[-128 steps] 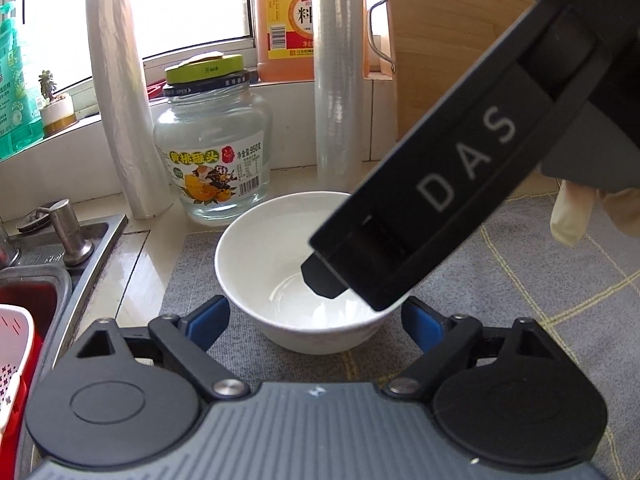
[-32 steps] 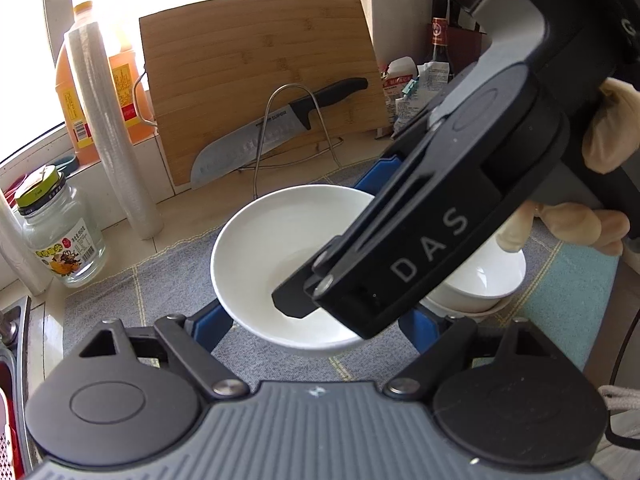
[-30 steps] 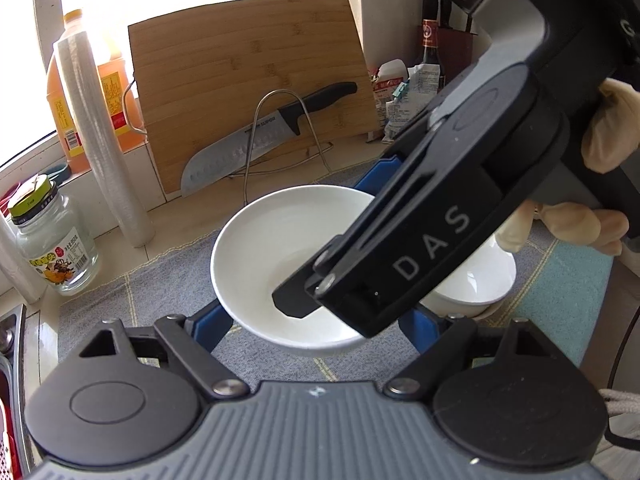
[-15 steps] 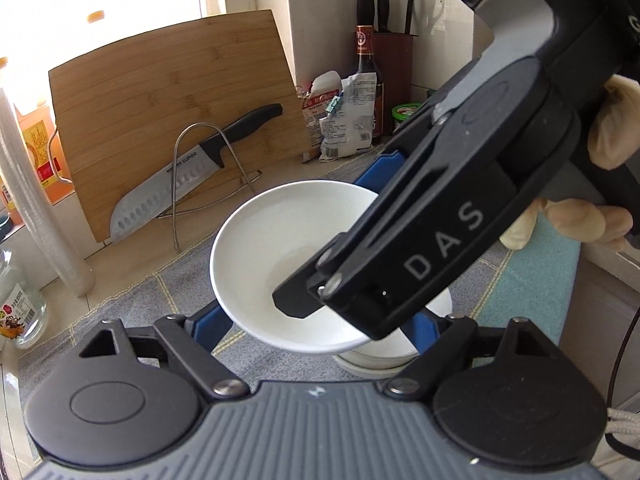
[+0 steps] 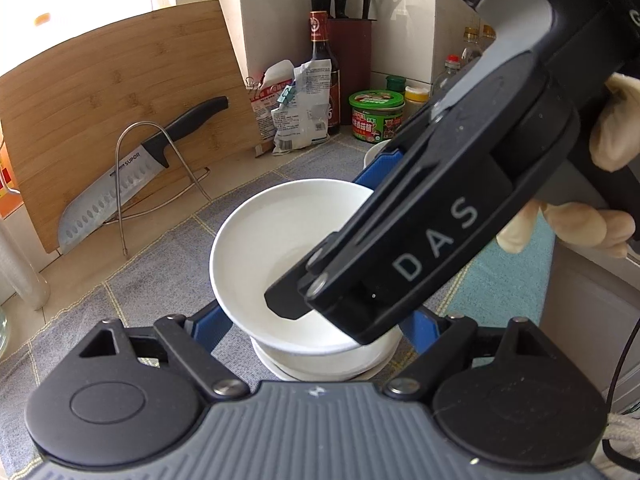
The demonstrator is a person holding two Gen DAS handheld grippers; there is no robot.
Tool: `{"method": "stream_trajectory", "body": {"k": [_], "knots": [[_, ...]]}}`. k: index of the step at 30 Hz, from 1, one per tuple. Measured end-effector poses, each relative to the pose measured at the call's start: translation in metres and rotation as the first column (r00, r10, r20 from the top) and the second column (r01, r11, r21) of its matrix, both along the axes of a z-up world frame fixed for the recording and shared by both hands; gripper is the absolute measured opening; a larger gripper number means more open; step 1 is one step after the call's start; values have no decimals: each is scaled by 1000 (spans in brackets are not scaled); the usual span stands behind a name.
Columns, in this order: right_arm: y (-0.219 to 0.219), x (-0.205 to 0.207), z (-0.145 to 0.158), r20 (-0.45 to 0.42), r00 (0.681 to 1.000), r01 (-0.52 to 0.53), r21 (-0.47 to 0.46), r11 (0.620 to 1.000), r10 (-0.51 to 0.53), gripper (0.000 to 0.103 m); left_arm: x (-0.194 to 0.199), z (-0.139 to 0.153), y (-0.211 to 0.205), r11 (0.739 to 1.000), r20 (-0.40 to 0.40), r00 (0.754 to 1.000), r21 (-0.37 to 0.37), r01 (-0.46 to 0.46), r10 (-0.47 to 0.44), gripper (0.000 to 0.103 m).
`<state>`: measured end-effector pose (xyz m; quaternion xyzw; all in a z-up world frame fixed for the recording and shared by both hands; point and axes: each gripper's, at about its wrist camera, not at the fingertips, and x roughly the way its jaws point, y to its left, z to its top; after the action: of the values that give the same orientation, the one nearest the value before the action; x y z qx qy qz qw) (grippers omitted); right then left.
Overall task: Organize plates and bowls
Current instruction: 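Lower the held bowl into the nested bowls and open the right tool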
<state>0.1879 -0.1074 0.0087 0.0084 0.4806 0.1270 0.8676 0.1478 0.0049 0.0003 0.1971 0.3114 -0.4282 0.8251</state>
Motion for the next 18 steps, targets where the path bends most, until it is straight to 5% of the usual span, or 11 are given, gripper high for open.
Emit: {"method": "stream_trajectory", "body": {"k": [18], "knots": [[-5, 2, -19, -40, 999, -4, -5, 1000, 4, 90, 4, -13, -7, 999, -25, 1000, 43, 9, -8, 89]]}}
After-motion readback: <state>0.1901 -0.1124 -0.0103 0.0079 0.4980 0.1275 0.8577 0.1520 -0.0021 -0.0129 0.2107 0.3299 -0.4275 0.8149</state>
